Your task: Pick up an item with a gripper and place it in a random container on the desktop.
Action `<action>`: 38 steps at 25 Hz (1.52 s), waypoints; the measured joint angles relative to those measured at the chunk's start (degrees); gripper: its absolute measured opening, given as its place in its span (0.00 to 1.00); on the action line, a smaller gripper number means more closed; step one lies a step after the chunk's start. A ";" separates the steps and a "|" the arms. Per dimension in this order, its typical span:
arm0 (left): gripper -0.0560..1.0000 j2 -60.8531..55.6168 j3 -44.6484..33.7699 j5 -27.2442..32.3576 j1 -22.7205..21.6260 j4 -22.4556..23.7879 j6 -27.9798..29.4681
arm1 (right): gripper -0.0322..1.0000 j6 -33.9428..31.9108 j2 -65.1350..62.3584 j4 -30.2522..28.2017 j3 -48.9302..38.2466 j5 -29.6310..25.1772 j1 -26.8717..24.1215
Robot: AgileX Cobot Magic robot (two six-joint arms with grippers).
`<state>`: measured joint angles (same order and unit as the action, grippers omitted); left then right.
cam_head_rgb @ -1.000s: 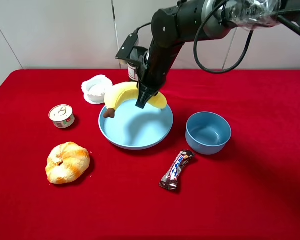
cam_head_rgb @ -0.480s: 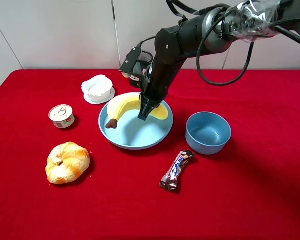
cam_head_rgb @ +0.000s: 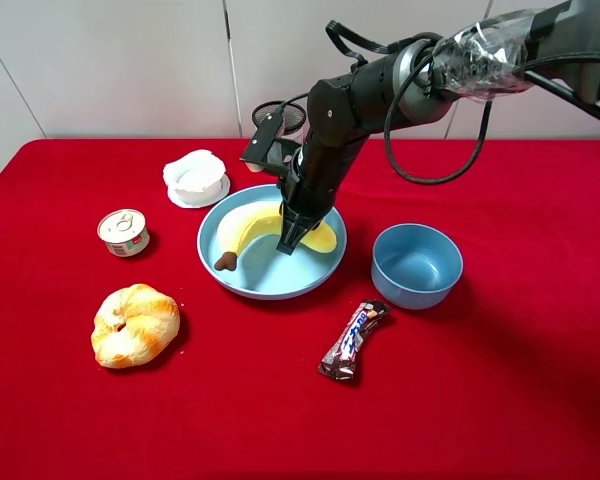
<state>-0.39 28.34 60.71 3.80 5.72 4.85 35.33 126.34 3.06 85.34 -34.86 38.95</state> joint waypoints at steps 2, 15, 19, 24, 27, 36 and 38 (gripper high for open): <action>0.98 0.00 0.00 0.00 0.00 0.00 0.00 | 0.13 0.00 0.07 0.00 0.00 0.05 0.00; 0.98 0.00 0.00 0.00 0.00 0.00 0.00 | 0.13 0.00 0.09 0.02 0.00 0.11 0.00; 0.98 0.00 0.00 0.00 0.00 0.00 0.00 | 0.13 0.00 0.09 0.02 0.00 0.11 0.00; 0.98 0.00 0.00 0.00 0.00 0.00 0.00 | 0.28 0.00 0.09 0.07 0.00 0.11 0.00; 0.98 0.00 0.00 0.00 0.00 0.00 0.00 | 0.40 0.00 0.09 0.07 0.00 0.11 0.00; 0.98 0.00 0.00 0.00 0.00 0.00 0.00 | 0.69 -2.15 0.09 0.13 0.00 0.11 0.00; 0.98 0.00 0.00 0.00 0.00 0.00 0.00 | 0.70 -2.64 0.09 0.13 0.00 0.11 0.00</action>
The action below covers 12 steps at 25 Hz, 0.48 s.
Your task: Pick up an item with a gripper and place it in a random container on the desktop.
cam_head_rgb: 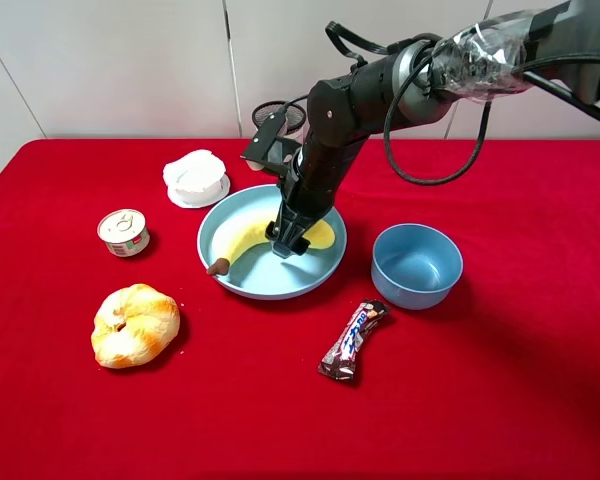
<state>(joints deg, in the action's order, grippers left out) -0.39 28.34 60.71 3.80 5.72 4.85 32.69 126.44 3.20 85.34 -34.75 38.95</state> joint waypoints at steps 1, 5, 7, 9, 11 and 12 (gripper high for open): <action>0.98 0.00 0.00 0.00 0.00 0.00 0.00 | 0.70 -0.14 0.00 -0.05 0.00 0.00 0.00; 0.98 0.00 0.00 0.00 0.00 0.00 0.00 | 0.70 -0.14 -0.11 -0.14 0.00 0.00 0.00; 0.98 0.00 0.00 0.00 0.00 0.00 0.00 | 0.70 -0.14 -0.15 -0.17 0.00 0.00 0.00; 0.98 0.00 0.00 0.00 0.00 0.00 0.00 | 0.70 -0.14 -0.15 -0.17 0.00 0.00 0.00; 0.98 0.00 0.00 0.00 0.00 0.00 0.00 | 0.70 -0.14 -0.20 -0.17 0.00 0.00 0.00; 0.98 0.00 0.00 0.00 0.00 0.00 0.00 | 0.70 -0.14 -0.28 -0.17 0.00 0.00 0.00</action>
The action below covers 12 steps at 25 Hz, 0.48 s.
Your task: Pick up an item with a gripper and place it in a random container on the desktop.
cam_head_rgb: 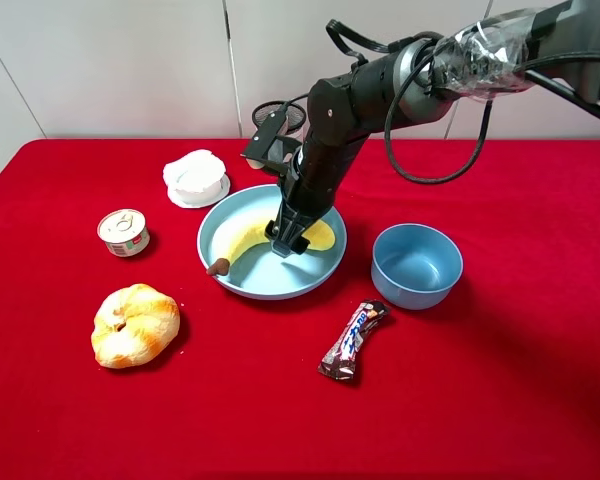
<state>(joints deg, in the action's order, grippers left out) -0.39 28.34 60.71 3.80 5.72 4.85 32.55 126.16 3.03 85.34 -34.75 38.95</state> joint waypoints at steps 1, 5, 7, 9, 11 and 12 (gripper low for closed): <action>0.98 0.00 0.00 0.00 0.00 0.00 0.00 | 0.70 0.00 -0.16 -0.04 0.00 0.00 0.00; 0.98 0.00 0.00 0.00 0.00 0.00 0.00 | 0.70 -0.25 -1.89 -0.04 0.00 0.09 0.00; 0.98 0.00 0.00 0.00 0.00 0.00 0.00 | 0.70 -0.30 -2.99 -0.04 0.00 0.09 0.00; 0.98 0.00 0.00 0.00 0.00 0.00 0.00 | 0.70 -0.37 -3.90 -0.04 0.00 -0.10 0.00; 0.98 0.00 0.00 0.00 0.00 0.00 0.00 | 0.70 -0.39 -5.06 -0.04 0.00 -0.56 0.00; 0.98 0.00 0.00 0.00 0.00 0.00 0.00 | 0.70 -0.43 -5.62 -0.04 0.00 -0.97 0.00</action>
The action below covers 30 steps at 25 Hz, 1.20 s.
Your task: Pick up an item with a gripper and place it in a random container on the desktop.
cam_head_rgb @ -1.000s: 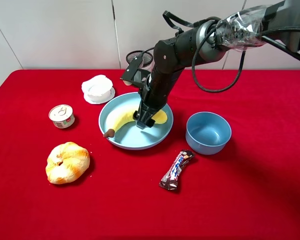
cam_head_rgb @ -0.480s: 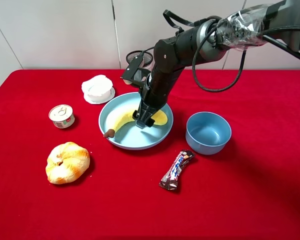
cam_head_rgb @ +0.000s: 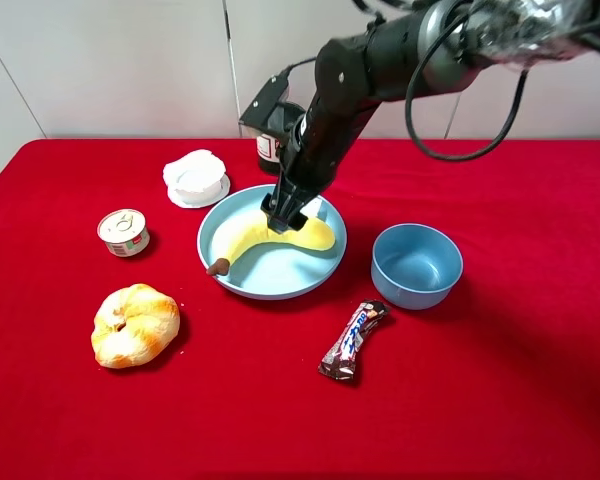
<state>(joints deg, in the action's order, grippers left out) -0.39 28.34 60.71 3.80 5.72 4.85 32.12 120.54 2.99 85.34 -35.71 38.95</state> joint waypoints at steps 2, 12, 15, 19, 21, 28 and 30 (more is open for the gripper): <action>0.98 0.00 0.00 0.00 0.00 0.00 0.00 | 0.70 -0.24 -1.58 0.00 0.00 -1.27 0.00; 0.98 0.00 0.00 0.00 0.00 0.00 0.00 | 0.70 -1.96 -8.64 0.05 0.00 -9.14 0.00; 0.98 0.00 0.00 0.00 0.00 0.00 0.00 | 0.70 -2.68 -10.86 0.05 0.00 -11.73 0.00; 0.98 0.00 0.00 0.00 0.00 0.00 0.00 | 0.70 -3.50 -13.28 0.05 0.00 -16.19 0.00; 0.98 0.00 0.00 0.00 0.00 0.00 0.00 | 0.70 -4.64 -14.32 0.05 -0.11 -17.93 0.00; 0.98 0.00 0.00 0.00 0.00 0.00 0.00 | 0.70 -7.44 -21.62 0.05 -6.25 -19.32 0.00; 0.98 0.00 0.00 0.00 0.00 0.00 0.00 | 0.70 -8.43 -24.20 0.05 -8.67 -19.51 0.00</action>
<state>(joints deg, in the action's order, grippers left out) -0.39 28.34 60.71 3.80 5.72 4.85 23.69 96.34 3.04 76.68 -55.22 38.95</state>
